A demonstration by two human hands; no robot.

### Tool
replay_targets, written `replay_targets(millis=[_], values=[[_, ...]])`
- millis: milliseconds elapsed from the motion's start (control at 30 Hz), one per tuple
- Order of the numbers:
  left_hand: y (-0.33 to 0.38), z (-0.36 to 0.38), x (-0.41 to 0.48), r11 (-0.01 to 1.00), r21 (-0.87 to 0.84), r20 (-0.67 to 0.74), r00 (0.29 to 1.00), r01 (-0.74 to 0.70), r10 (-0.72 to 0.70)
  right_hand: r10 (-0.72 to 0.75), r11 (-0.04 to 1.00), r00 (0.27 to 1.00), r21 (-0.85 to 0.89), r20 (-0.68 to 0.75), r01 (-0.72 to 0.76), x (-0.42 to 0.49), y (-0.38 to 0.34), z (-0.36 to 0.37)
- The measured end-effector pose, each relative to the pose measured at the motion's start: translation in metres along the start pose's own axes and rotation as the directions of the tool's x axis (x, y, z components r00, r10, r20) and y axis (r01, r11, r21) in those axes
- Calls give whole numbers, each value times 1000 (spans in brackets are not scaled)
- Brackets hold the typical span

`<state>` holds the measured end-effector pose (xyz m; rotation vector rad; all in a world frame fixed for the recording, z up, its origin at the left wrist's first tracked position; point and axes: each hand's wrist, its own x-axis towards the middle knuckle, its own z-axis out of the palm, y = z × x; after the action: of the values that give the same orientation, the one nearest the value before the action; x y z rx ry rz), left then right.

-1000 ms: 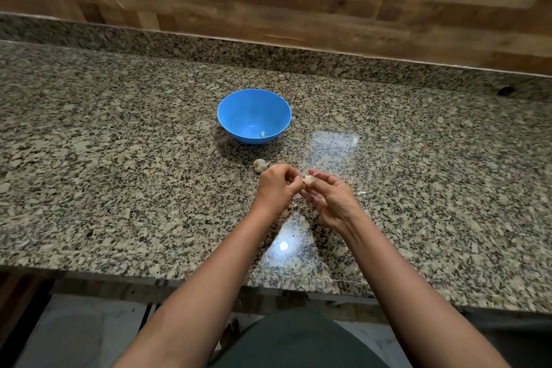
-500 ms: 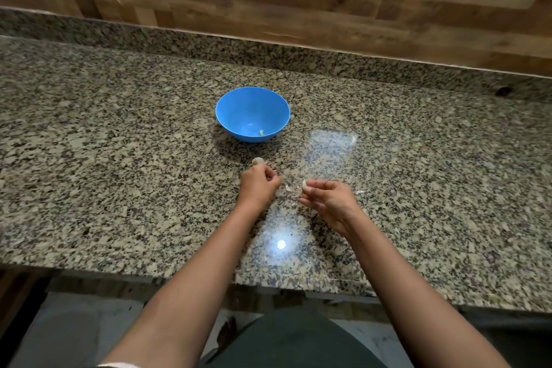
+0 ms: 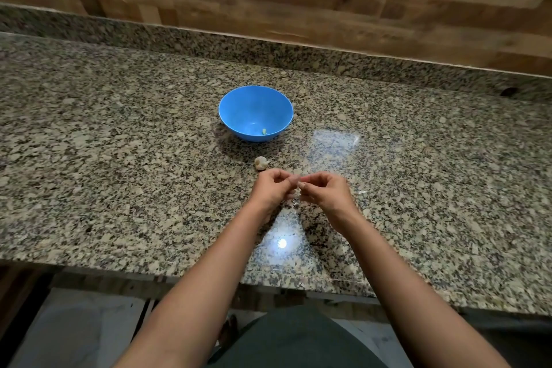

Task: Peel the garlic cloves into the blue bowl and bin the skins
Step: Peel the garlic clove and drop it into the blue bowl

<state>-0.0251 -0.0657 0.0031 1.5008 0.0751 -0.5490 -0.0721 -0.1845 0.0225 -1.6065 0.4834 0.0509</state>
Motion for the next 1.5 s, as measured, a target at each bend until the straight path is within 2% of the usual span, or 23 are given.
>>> replay_targets(millis=[167, 233, 300, 367, 400, 467, 533, 567, 600, 667, 733, 800, 833, 900, 933, 1000, 1067, 1100, 1167, 1233, 1300, 1367, 1500], values=[[3, 2, 0, 982, -177, 41, 997, 71, -65, 9, 996, 1000, 84, 15, -10, -1, 0, -1], [9, 2, 1, 952, -246, 68, 983, 183, -172, -112, 987, 993, -121, -45, 106, -2, 3, 0], [13, 4, 1, 925, -283, 64, 967, 253, -245, -330, 850, 943, -452, -53, 272, -3, 8, 2], [13, 8, 1, 924, -307, 28, 973, 228, -231, -412, 776, 910, -543, -52, 321, -2, 12, 5], [11, 10, 1, 928, -315, 9, 979, 198, -205, -359, 833, 930, -475, -75, 283, 0, 12, 4], [11, 11, 1, 926, -336, 0, 983, 171, -182, -104, 991, 993, -91, -53, 99, 0, 4, 2], [14, 11, 2, 916, -336, 37, 974, 221, -221, 76, 978, 997, 192, 26, -80, 3, -2, -3], [16, 10, 4, 912, -322, 53, 967, 255, -251, 58, 988, 998, 142, 11, -58, 3, -2, -4], [17, 10, 5, 910, -304, 52, 959, 281, -279, -41, 998, 999, -39, -35, 40, 1, 0, -2], [18, 12, 6, 919, -264, 16, 954, 293, -300, -327, 839, 943, -479, -68, 257, 0, 6, 2], [14, 14, 7, 934, -238, -19, 960, 267, -279, -438, 695, 899, -642, -23, 322, 1, 11, 7], [12, 13, 6, 931, -269, -18, 965, 246, -260, -306, 841, 951, -483, -50, 245, 4, 8, 6], [12, 13, 4, 919, -300, -1, 964, 255, -268, -156, 955, 987, -262, -41, 140, 5, 3, 2], [14, 11, 3, 895, -324, 41, 949, 307, -311, 80, 980, 994, 174, 69, -91, 6, -3, -7], [16, 10, 3, 890, -307, 57, 940, 338, -338, 103, 969, 990, 214, 98, -122, 7, -4, -10], [19, 10, 4, 890, -259, 54, 926, 375, -374, -14, 998, 999, -60, 30, 16, 4, -2, -9], [15, 15, 3, 917, -195, -18, 934, 347, -357, -263, 831, 965, -511, -9, 221, 1, 4, -3], [10, 19, 3, 941, -148, -91, 944, 303, -318, -356, 724, 935, -631, 2, 277, 0, 6, 0], [-1, 26, 5, 980, -12, -261, 946, 198, -194, -407, 673, 914, -678, -3, 297, 1, 9, 6], [-4, 26, 7, 985, 20, -301, 940, 173, -159, -255, 848, 965, -494, -58, 194, 3, 8, 4], [0, 22, 9, 971, -67, -160, 959, 228, -236, -19, 991, 999, -132, -49, 12, 4, 2, -2], [4, 17, 10, 977, -2, -50, 976, 214, -213, 80, 997, 997, 19, -10, -80, 4, -3, -9], [6, 15, 6, 922, 386, 41, 999, -12, -4, 123, 991, 992, 47, -14, -123, 9, -6, -12]])
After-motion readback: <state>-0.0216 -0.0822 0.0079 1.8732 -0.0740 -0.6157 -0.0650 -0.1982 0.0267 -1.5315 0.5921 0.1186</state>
